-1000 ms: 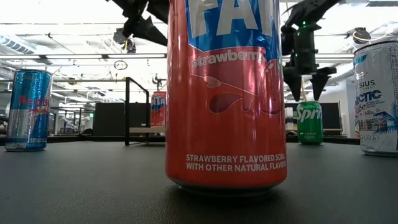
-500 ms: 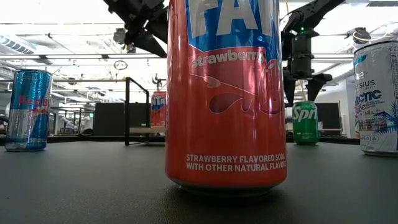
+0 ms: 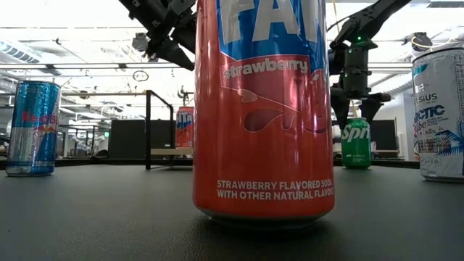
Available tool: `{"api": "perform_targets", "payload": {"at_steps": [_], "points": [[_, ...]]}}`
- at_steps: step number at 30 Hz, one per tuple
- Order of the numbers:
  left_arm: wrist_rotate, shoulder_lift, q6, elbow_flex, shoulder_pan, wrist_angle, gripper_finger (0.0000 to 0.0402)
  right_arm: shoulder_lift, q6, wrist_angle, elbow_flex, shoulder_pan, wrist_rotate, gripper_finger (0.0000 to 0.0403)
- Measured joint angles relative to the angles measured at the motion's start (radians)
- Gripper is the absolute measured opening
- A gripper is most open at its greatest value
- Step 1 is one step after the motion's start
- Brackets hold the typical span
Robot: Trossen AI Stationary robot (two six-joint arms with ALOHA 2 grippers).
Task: Place canned beverage on shelf
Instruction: Put the top green soda can on the shelf
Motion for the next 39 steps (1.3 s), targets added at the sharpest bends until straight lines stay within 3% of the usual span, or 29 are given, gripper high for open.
{"api": "perform_targets", "payload": {"at_steps": [12,29,39], "points": [[0.001,0.000,0.023,0.000,0.036,0.007,0.0331,-0.146,0.052,-0.007,0.025,0.000,-0.009,0.0314],[0.062,0.000,-0.002,0.000,0.044,0.100,0.0331,-0.295,0.099,-0.164,0.028,0.002,-0.005,0.0313],[0.090,0.000,-0.007,0.001,0.048,0.185,0.0331,-0.395,0.153,-0.256,0.029,0.088,-0.042,0.0313]]}}
